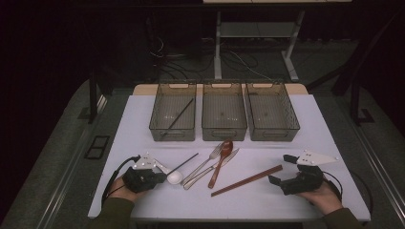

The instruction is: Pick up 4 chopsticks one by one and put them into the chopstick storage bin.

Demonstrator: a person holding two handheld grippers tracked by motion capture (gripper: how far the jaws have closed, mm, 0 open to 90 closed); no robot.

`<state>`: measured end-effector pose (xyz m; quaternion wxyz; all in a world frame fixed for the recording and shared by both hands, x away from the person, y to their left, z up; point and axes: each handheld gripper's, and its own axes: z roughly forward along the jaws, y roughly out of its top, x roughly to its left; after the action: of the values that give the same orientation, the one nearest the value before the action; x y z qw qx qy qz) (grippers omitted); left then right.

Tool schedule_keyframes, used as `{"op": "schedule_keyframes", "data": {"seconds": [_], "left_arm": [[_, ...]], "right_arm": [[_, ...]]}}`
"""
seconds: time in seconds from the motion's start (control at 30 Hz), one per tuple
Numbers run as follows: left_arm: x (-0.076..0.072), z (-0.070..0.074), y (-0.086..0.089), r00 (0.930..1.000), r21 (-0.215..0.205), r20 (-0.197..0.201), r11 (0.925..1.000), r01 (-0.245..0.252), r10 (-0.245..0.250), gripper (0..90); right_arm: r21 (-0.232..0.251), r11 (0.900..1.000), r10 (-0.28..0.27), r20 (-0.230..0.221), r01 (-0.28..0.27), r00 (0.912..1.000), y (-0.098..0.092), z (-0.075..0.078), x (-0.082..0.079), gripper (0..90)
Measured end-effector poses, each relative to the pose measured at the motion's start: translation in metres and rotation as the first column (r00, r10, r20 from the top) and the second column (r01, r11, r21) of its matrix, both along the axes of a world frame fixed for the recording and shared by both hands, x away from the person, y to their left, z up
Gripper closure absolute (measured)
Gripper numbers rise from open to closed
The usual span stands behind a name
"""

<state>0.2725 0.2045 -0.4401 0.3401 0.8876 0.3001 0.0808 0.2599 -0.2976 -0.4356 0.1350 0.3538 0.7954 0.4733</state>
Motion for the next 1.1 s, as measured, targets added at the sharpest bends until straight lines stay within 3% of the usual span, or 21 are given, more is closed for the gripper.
{"op": "schedule_keyframes", "data": {"seconds": [0.3, 0.6, 1.07, 1.1], "left_arm": [[-0.001, 0.004, 0.000, 1.0000, 0.005, 0.008, 1.0000, 0.000, 0.000, 84.5], [-0.001, 0.009, 0.000, 0.9996, -0.016, 0.025, 0.9998, -0.010, 0.010, 84.5], [0.000, 0.019, -0.001, 0.9970, -0.088, 0.060, 0.9951, -0.043, 0.049, 84.5], [0.001, 0.021, 0.000, 0.9970, -0.074, 0.066, 0.9966, -0.035, 0.040, 84.6]], "right_arm": [[-0.001, 1.000, 0.002, 0.001, -0.002, 1.0000, 0.000, 0.000, 0.000, 0.8], [-0.003, 1.000, 0.003, 0.000, -0.003, 1.0000, 0.000, 0.000, 0.000, 0.8], [-0.001, 1.000, 0.002, -0.003, -0.002, 1.0000, 0.000, 0.000, 0.000, 0.8], [-0.002, 1.000, 0.002, -0.003, -0.002, 1.0000, 0.000, 0.000, 0.000, 0.8]]}}
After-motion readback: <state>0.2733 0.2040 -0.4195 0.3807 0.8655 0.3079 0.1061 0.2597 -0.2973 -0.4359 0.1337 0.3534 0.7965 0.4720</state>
